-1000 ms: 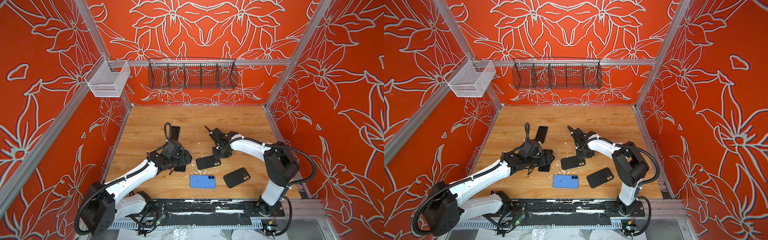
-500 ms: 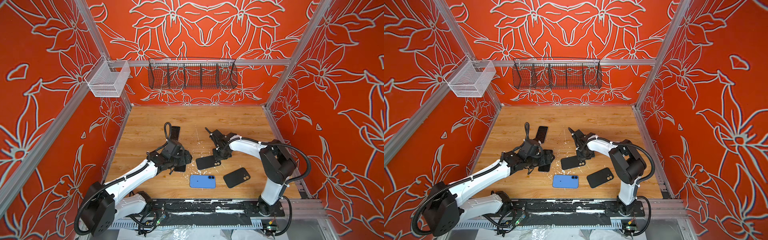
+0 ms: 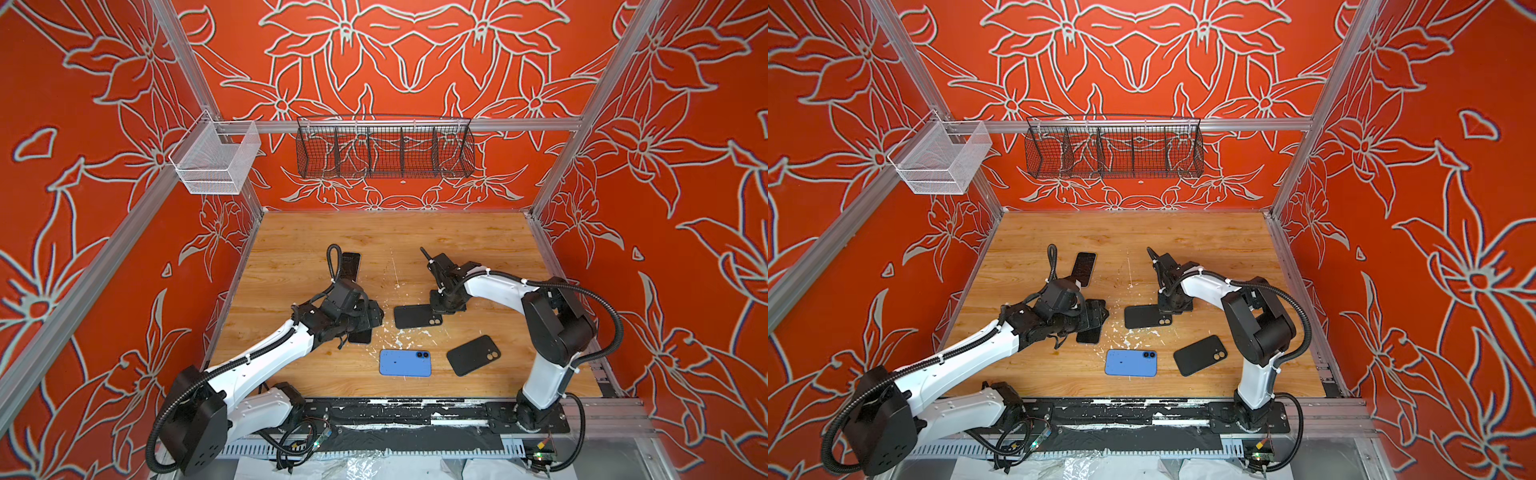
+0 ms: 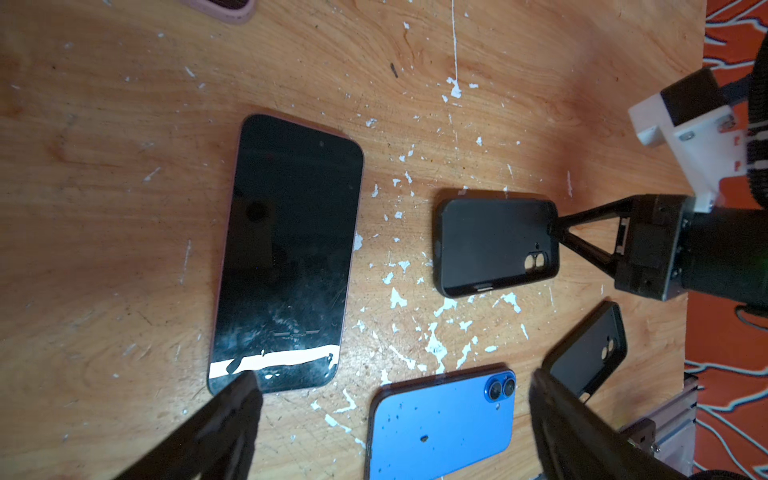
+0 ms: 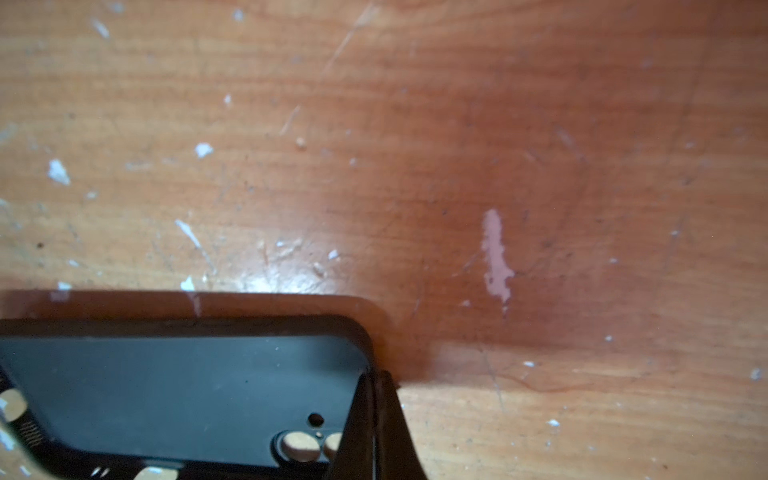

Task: Put the phone into the phone case

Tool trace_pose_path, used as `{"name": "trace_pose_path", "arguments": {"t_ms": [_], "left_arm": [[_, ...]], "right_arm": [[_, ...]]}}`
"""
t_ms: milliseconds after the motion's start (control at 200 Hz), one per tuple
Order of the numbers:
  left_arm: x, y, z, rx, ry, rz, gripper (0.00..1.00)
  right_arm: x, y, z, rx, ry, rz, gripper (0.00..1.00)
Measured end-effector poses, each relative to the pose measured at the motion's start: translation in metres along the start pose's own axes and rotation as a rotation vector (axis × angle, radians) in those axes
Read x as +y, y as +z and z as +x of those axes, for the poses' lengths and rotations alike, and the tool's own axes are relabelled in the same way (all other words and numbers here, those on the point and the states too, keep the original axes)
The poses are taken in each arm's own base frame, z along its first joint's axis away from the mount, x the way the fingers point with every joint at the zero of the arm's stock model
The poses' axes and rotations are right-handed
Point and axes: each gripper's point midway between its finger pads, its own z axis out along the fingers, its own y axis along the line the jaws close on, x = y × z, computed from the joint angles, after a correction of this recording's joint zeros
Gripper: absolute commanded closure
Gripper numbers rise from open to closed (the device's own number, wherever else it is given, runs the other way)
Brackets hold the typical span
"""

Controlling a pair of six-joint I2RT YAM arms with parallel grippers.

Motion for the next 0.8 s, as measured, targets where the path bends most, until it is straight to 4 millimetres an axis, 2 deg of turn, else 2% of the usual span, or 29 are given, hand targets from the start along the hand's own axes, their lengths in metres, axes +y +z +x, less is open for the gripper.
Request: {"name": "trace_pose_path", "arguments": {"t_ms": [270,535,671,796], "left_arm": [[0.002,-0.001,-0.001,-0.008,0.0,-0.009,0.02],[0.003,-0.01,0.0,-0.013,-0.032,-0.003,0.03],[0.004,-0.022,0.009,-0.01,-0.119,0.041,0.03],[0.017,-0.024,0.031,0.026,-0.249,0.071,0.03]], "right_arm": [[-0.003,-0.001,-0.006,-0.008,0.014,0.007,1.0],[0.005,-0.016,-0.022,-0.047,-0.015,-0.007,0.58],[0.031,-0.041,-0.039,-0.098,-0.078,-0.107,0.46],[0.078,-0.076,-0.066,-0.17,-0.164,-0.266,0.41]]}}
